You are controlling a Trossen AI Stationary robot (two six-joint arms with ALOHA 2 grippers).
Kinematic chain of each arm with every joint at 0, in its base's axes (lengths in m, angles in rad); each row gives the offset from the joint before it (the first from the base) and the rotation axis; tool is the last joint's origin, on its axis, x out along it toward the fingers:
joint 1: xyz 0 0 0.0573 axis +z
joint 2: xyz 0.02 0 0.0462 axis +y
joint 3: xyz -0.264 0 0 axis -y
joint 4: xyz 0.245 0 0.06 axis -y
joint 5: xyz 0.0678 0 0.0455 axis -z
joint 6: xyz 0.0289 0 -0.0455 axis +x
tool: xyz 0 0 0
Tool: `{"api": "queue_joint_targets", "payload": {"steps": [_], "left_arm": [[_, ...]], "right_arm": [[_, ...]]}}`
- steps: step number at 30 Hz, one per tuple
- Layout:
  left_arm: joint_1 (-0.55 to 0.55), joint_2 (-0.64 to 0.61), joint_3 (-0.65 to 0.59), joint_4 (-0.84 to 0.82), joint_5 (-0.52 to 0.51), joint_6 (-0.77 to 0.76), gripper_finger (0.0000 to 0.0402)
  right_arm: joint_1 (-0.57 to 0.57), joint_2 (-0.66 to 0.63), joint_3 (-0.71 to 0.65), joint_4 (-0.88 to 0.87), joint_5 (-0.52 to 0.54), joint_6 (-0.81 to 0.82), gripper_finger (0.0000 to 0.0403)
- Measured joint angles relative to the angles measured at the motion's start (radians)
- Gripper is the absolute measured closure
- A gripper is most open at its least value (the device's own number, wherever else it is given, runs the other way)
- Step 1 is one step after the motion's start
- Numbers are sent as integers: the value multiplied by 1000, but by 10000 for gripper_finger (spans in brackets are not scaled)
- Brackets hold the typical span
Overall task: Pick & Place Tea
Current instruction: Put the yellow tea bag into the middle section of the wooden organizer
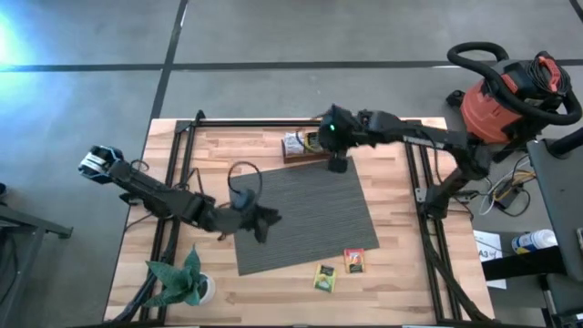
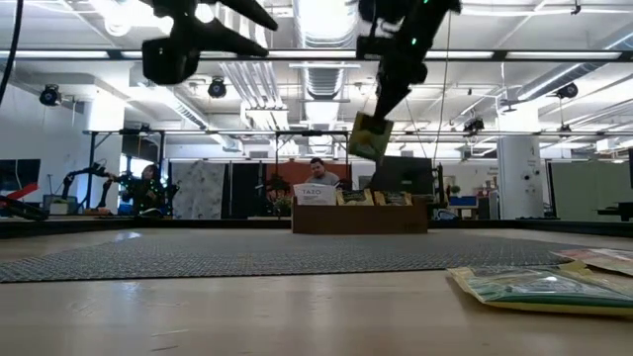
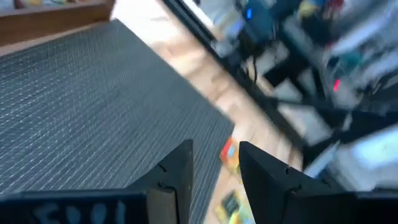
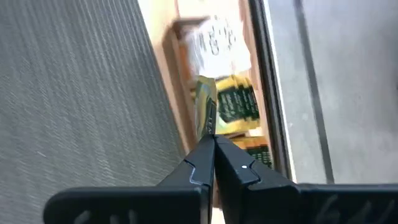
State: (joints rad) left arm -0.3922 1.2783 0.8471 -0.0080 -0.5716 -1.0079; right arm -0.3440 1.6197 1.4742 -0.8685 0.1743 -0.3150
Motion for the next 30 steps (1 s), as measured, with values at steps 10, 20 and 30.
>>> {"api": "queue_joint_targets", "payload": {"steps": [10, 20, 30], "left_arm": [[120, -58, -103, 119, 0, -21, 278], [142, -53, -103, 120, 1, -7, 278], [142, -52, -121, 120, 2, -16, 278]], "right_arm": [[-151, 213, 148, -63, -95, -265, 394], [-173, 358, 270, -126, -160, -309, 394], [-173, 432, 330, -203, -157, -321, 394]]}}
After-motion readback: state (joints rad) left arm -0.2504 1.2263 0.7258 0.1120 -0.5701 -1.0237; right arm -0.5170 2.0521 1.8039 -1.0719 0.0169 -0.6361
